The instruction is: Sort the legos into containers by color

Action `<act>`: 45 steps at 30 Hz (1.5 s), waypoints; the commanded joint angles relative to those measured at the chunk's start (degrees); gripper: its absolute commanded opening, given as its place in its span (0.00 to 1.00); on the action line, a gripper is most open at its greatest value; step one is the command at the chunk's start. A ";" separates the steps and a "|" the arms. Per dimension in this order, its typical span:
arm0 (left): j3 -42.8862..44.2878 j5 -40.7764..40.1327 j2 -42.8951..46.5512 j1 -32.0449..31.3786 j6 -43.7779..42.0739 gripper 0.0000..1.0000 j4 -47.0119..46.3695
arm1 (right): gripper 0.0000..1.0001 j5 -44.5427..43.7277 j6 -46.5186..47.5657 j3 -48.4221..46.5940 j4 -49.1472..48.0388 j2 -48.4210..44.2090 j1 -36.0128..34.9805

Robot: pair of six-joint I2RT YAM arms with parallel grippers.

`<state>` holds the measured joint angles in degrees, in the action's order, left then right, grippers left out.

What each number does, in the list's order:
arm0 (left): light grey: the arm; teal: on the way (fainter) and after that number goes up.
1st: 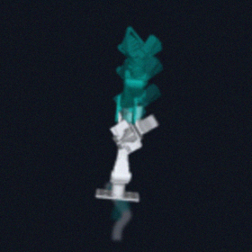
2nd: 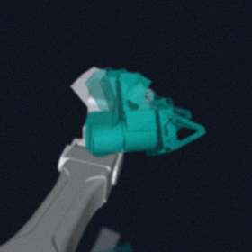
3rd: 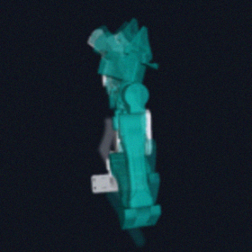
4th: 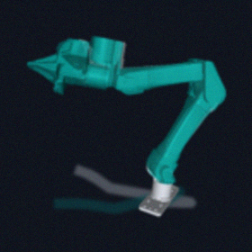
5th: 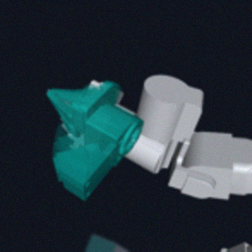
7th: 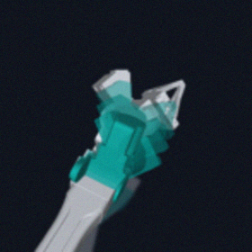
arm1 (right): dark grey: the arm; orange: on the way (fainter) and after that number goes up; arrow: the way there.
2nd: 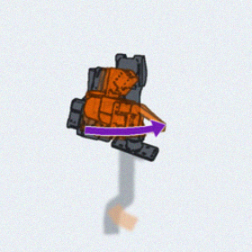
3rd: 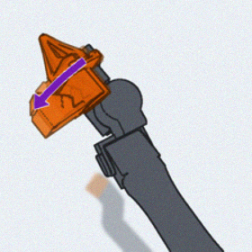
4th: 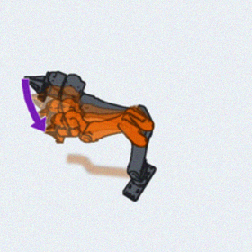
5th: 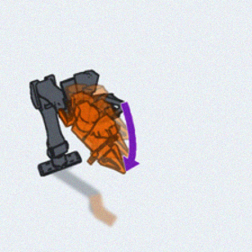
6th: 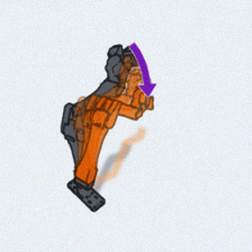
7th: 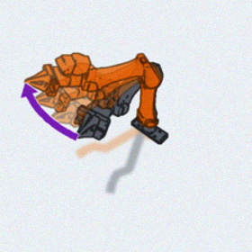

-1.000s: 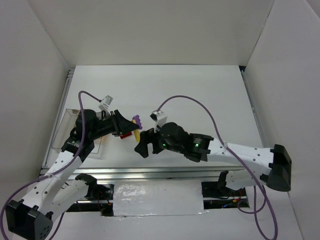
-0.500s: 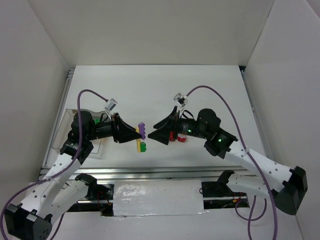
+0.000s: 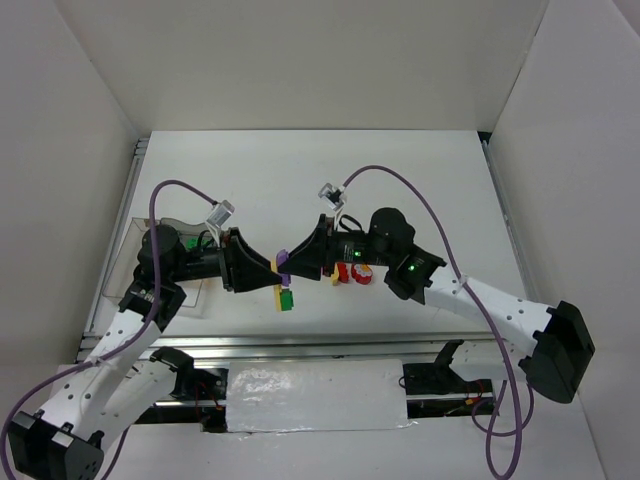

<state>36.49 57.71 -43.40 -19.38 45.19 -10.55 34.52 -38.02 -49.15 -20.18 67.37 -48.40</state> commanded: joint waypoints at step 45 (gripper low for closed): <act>43.05 -82.32 4.98 2.94 -11.26 0.00 55.72 | 0.02 -25.20 5.06 -61.05 10.32 65.58 -10.66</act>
<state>79.26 -25.02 -39.53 -16.47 37.10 49.19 13.08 -35.44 -104.09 -15.40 129.54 -59.37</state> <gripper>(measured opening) 0.477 0.433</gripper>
